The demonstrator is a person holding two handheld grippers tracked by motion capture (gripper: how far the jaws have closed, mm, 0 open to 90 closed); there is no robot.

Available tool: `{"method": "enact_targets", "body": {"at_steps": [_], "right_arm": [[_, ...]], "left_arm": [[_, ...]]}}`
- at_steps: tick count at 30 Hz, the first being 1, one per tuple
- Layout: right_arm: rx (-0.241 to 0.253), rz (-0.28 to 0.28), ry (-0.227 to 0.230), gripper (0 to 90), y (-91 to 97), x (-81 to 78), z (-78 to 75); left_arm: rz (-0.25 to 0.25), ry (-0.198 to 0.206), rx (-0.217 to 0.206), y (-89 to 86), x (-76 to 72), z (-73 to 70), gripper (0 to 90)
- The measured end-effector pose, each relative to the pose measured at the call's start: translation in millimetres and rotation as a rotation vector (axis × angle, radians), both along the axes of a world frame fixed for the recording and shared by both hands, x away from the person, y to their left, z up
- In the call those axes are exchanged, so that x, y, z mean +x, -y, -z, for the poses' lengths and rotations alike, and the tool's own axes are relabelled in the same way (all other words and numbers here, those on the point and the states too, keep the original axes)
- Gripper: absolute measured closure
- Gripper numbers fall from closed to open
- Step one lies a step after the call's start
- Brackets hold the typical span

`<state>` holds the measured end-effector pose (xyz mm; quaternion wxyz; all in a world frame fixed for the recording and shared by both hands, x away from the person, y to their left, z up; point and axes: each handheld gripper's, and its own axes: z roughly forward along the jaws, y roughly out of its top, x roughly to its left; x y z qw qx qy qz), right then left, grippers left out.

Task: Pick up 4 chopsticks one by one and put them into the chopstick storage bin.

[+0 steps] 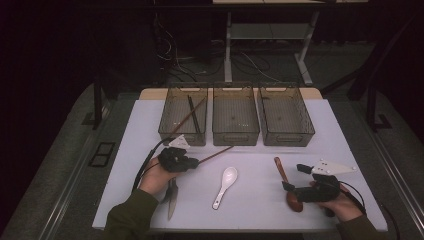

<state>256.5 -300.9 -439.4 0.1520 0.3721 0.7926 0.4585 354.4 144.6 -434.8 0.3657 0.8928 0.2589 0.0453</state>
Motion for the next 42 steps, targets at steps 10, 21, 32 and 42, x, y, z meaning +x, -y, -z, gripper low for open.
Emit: {"method": "enact_targets", "body": {"at_steps": [10, 21, 32, 42], "right_arm": [[0.000, -0.001, -0.001, 13.7, -0.1, -0.1, 0.1], [0.000, 0.000, -0.002, 13.7, 0.0, 0.2, 0.2], [0.001, 0.002, -0.002, 13.7, 0.1, 0.3, 0.2], [0.003, 0.008, -0.004, 13.7, 0.3, 1.0, 0.5]], "left_arm": [[0.024, 0.009, -0.051, -11.2, -5.6, -18.6, 83.0], [0.005, 0.034, -0.107, -24.2, -6.9, -35.4, 83.0], [-0.048, 0.065, -0.145, -42.4, -1.8, -48.0, 83.0], [-0.074, 0.095, -0.145, -43.5, 15.0, -61.2, 83.1]]}}
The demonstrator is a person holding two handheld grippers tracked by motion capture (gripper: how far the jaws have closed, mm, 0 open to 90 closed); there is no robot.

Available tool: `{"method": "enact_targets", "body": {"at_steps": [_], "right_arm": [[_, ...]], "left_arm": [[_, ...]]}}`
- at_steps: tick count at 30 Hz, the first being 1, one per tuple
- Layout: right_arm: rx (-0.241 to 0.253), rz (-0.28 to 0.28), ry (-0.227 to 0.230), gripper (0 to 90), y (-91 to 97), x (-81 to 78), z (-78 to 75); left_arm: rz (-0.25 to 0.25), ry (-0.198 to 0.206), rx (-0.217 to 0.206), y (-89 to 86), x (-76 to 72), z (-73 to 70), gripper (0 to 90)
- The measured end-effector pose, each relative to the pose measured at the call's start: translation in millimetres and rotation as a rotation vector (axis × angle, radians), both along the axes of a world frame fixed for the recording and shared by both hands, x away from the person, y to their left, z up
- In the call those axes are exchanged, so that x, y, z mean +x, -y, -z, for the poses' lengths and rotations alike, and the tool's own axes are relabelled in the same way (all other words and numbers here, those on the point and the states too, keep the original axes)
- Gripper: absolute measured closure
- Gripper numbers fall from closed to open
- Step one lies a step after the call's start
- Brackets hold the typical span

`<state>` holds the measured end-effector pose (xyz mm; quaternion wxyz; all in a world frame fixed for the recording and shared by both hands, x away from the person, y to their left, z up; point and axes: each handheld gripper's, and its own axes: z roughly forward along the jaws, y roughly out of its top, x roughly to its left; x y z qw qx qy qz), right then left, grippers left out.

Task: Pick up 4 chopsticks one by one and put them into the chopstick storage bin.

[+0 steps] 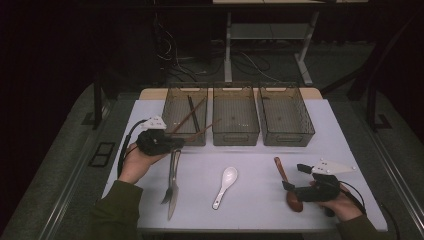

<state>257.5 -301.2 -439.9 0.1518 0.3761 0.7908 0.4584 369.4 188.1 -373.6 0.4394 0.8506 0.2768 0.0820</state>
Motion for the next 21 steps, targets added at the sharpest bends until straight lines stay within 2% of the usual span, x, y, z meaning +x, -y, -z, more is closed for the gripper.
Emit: {"method": "enact_targets", "body": {"at_steps": [12, 21], "right_arm": [[0.002, 0.001, -0.001, 13.7, 0.0, -0.1, 0.1], [0.001, -0.001, 0.000, 13.7, -0.1, -0.2, 0.0]], "left_arm": [[-0.047, 0.027, 0.020, 7.4, 30.7, -22.6, 83.1], [-0.132, 0.022, 0.049, 12.6, 60.7, -28.1, 83.3]]}}
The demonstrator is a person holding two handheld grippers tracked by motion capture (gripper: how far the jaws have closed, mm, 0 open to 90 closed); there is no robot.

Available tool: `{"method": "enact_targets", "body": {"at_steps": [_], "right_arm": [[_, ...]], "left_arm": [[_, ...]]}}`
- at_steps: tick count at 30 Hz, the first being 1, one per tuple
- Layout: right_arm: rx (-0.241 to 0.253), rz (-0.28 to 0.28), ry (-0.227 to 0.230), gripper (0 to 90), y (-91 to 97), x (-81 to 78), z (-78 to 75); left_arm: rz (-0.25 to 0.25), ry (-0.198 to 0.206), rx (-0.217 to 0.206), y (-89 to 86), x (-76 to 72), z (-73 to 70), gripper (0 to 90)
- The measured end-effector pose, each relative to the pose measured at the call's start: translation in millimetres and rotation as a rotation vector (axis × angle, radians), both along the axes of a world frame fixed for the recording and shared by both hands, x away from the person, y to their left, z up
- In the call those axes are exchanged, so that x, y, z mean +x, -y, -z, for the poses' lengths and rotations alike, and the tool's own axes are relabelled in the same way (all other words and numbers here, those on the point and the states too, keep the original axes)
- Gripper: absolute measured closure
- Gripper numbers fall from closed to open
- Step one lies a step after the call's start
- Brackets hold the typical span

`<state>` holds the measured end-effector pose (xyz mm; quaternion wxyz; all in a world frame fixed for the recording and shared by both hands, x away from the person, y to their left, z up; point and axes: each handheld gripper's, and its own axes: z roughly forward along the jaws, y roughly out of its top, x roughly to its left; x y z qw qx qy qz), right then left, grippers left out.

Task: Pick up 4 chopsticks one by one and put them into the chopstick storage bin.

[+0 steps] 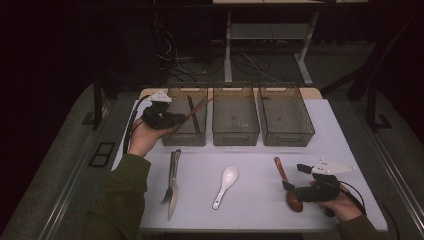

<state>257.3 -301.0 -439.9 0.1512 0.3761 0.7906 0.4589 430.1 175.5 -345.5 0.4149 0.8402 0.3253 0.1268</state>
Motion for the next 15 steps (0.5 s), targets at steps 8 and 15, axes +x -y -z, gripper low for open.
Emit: {"method": "enact_targets", "body": {"at_steps": [8, 15], "right_arm": [[0.001, -0.001, -0.003, 13.7, 0.2, 0.1, 0.2], [0.000, -0.001, -0.002, 13.7, 0.3, 0.2, 0.4]], "left_arm": [[-0.114, -0.010, 0.006, 0.9, 25.7, 6.7, 83.4], [-0.182, -0.028, 0.001, 3.9, 44.6, 17.1, 83.3]]}}
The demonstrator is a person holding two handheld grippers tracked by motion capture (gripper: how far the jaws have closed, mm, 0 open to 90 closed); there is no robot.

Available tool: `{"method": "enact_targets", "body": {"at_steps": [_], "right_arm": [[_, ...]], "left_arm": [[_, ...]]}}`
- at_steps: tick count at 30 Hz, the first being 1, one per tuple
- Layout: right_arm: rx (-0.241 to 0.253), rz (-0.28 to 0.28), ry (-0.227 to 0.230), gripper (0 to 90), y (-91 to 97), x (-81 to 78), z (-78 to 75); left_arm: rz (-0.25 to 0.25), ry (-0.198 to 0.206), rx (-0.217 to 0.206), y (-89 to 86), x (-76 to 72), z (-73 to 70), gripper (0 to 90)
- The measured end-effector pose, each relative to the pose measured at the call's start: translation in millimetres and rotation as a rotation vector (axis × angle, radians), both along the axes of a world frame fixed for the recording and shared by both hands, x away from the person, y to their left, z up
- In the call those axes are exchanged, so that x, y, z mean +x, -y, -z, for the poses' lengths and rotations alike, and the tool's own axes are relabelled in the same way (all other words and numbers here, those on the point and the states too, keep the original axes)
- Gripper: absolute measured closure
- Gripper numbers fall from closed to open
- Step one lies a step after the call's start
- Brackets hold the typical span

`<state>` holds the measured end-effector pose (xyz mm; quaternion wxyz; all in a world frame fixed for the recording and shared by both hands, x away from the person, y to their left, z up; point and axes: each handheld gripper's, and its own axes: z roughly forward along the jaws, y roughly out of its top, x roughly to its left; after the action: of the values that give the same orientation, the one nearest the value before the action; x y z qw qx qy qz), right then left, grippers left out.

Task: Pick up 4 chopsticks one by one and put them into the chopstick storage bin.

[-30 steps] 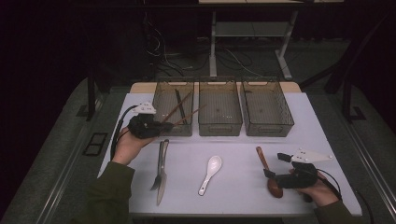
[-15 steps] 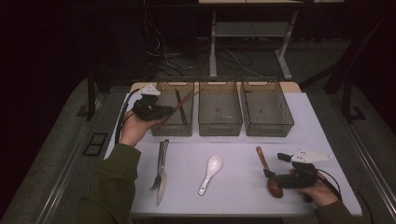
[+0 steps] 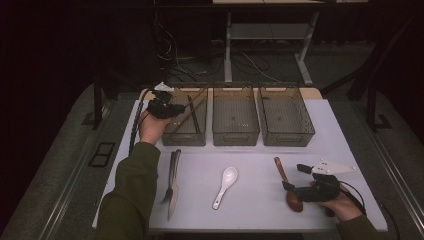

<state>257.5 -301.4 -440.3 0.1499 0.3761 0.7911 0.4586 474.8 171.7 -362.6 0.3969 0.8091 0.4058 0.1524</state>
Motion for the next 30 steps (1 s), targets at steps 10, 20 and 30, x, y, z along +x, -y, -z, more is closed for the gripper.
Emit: {"method": "enact_targets", "body": {"at_steps": [10, 20, 30], "right_arm": [[0.000, -0.004, 0.001, 13.7, 0.2, -0.2, -0.2], [0.000, -0.004, 0.002, 13.7, -0.1, -0.7, -0.4], [0.001, -0.005, 0.001, 13.7, 0.0, -0.4, -0.2]], "left_arm": [[-0.072, -0.056, 0.002, 1.8, 18.3, 18.5, 83.2], [-0.089, -0.071, 0.011, 2.4, 20.0, 22.5, 81.5], [-0.089, -0.071, 0.011, 2.4, 19.9, 22.7, 73.5]]}}
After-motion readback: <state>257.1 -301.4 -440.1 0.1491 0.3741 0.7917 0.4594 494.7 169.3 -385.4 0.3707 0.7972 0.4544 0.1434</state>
